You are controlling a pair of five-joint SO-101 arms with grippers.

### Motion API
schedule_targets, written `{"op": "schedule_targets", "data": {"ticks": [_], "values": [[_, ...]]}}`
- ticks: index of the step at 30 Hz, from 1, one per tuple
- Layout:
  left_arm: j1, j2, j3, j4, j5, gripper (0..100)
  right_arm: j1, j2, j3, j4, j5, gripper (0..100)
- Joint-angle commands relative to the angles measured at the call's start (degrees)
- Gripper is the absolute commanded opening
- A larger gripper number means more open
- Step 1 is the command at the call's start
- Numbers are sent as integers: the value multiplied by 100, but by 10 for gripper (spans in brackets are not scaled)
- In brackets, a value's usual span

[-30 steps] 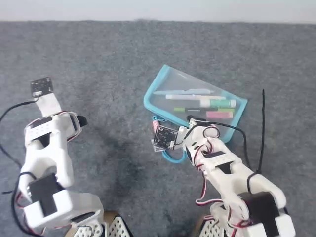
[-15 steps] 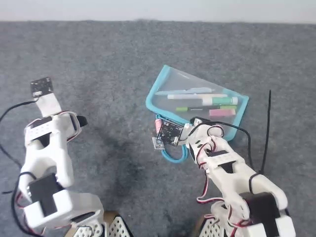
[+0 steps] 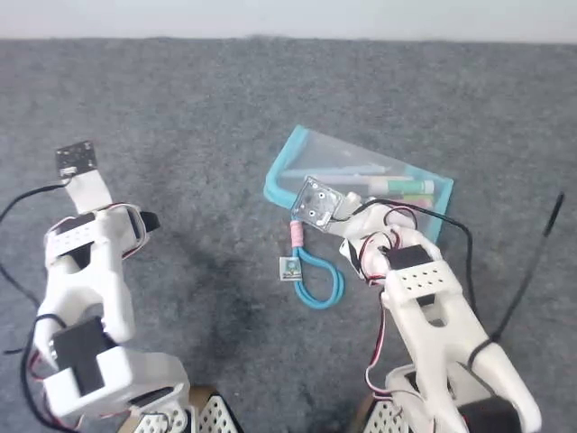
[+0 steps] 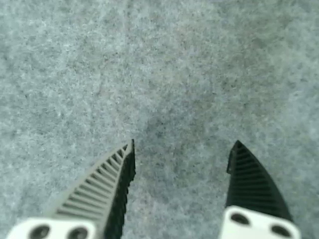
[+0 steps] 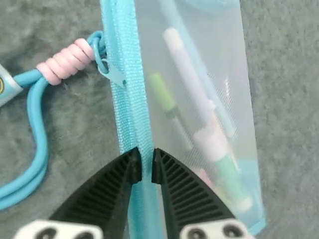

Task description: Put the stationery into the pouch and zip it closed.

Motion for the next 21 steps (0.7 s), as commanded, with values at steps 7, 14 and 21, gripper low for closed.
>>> {"op": "schedule_targets", "data": {"ticks": [7, 14, 21], "values": [[132, -88, -207, -18, 18, 285, -418, -549, -2268, 2413, -695, 6], [633, -949, -338, 1020, -914, 284, -831, -532, -4000, 4136, -1380, 6], [800, -2884, -303, 2189, -1451, 286, -1024, -549, -4000, 4505, -1477, 7]]}}
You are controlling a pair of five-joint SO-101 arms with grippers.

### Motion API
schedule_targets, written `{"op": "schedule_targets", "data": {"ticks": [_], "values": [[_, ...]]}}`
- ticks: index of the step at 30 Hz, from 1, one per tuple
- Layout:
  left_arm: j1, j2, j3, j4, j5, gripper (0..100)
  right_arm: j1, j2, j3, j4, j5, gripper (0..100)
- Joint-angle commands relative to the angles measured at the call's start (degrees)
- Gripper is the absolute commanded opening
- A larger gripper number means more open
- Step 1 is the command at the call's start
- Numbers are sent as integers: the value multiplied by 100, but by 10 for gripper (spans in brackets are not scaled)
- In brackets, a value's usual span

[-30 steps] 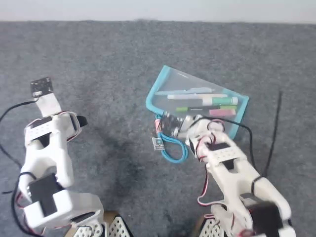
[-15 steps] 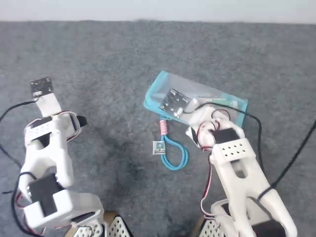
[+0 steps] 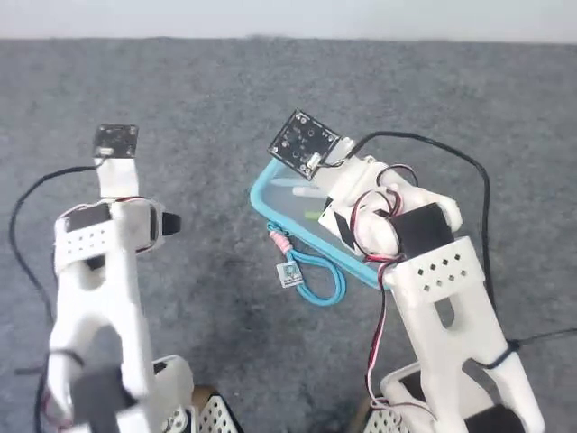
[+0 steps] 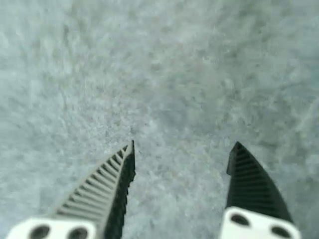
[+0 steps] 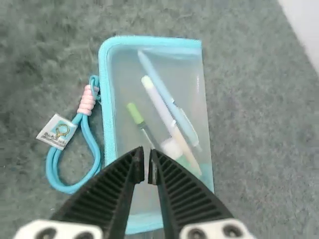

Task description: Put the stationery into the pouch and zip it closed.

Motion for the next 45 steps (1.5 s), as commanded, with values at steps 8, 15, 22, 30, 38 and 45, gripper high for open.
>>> {"op": "schedule_targets", "data": {"ticks": [8, 15, 22, 30, 38, 45], "values": [[-299, -1556, 1859, -1547, -211, 286, -954, -286, 3385, -3310, 897, 32], [-800, -431, 1631, -2769, -229, 285, -435, -259, 3982, -4347, 1855, 170], [-1046, 1512, 171, -2127, 141, 286, -462, -251, 4844, -5314, 2251, 158], [-958, 1521, 242, -2198, 141, 286, -576, -198, 5248, -5657, 2242, 159], [-976, 1521, 251, -2207, 141, 286, -488, 1235, 5090, -6598, 2259, 158], [-976, 1530, 242, -2198, 141, 286, 110, 1903, 4448, -6642, 2251, 137]]}}
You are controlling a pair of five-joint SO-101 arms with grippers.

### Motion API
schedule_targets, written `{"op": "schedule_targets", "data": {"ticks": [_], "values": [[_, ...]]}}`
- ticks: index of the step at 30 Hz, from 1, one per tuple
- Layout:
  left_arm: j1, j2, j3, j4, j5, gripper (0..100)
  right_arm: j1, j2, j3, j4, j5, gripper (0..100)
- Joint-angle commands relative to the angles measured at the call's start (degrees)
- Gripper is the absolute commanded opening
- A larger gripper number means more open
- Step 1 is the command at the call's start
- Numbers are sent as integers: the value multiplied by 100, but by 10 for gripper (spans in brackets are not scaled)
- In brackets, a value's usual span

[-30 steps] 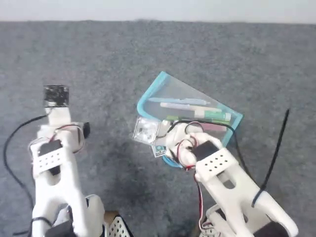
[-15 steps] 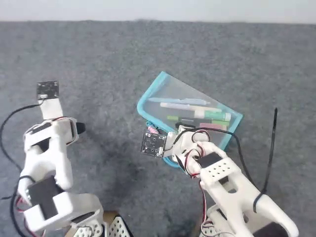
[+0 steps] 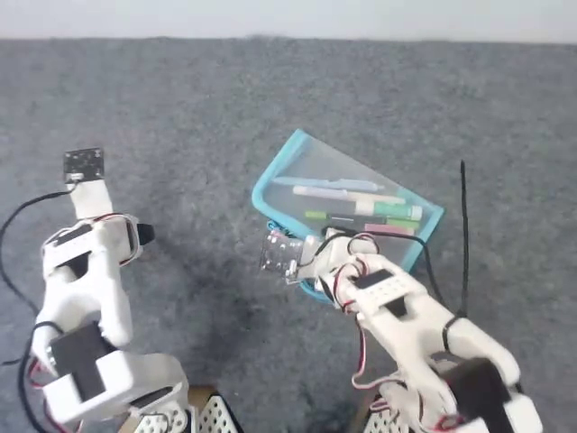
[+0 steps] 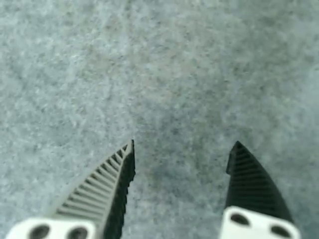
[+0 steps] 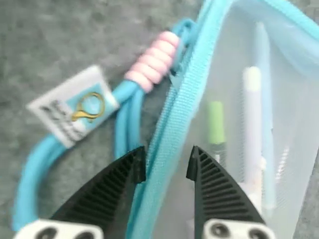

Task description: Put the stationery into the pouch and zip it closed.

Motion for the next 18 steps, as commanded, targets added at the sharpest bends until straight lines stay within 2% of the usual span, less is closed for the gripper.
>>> {"op": "schedule_targets", "data": {"ticks": [1, 11, 15, 18], "values": [[35, -18, -251, -9, 62, 286, 303, 207, -422, -127, 79, 119], [35, -9, -259, -9, 62, 286, 734, 286, -519, -497, -141, 89], [35, 0, -259, -9, 62, 286, 778, 277, -519, -497, -141, 5], [35, 0, -259, -9, 62, 286, 778, 119, -510, -479, -167, 26]]}}
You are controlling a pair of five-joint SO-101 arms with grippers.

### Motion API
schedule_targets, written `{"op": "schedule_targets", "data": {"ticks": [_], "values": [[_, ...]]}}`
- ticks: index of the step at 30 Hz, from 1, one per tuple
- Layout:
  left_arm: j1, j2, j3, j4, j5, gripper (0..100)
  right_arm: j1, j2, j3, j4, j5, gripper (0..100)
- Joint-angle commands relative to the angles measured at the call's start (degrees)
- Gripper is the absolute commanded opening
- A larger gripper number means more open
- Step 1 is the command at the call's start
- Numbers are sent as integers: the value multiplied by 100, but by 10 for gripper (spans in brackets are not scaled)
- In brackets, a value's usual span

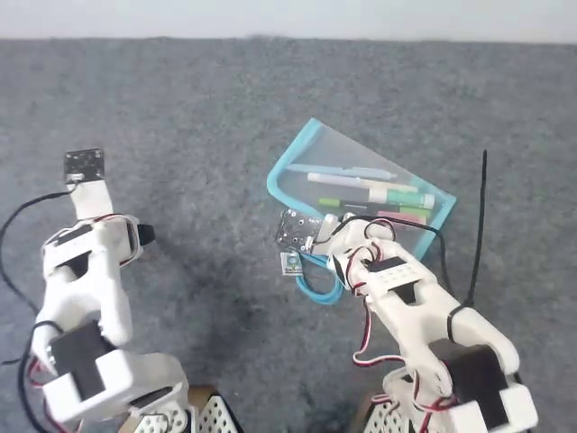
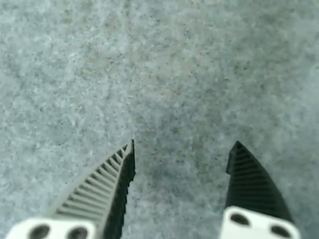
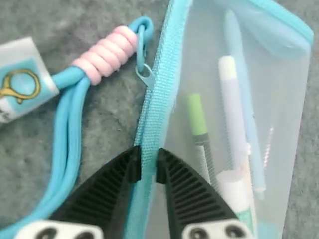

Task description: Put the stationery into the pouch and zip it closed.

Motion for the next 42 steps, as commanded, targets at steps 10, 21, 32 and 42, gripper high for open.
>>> {"op": "schedule_targets", "data": {"ticks": [10, 21, 32, 42], "values": [[26, -18, -268, -9, 62, 286, -198, -1701, 404, 699, -413, 125], [26, -9, -268, -9, 62, 286, -101, -1077, 220, 541, -413, 117], [18, -9, -268, -9, 62, 286, -22, -189, -378, 382, -413, 116], [18, -9, -268, -9, 62, 286, 119, -163, -484, 295, -343, 115]]}}
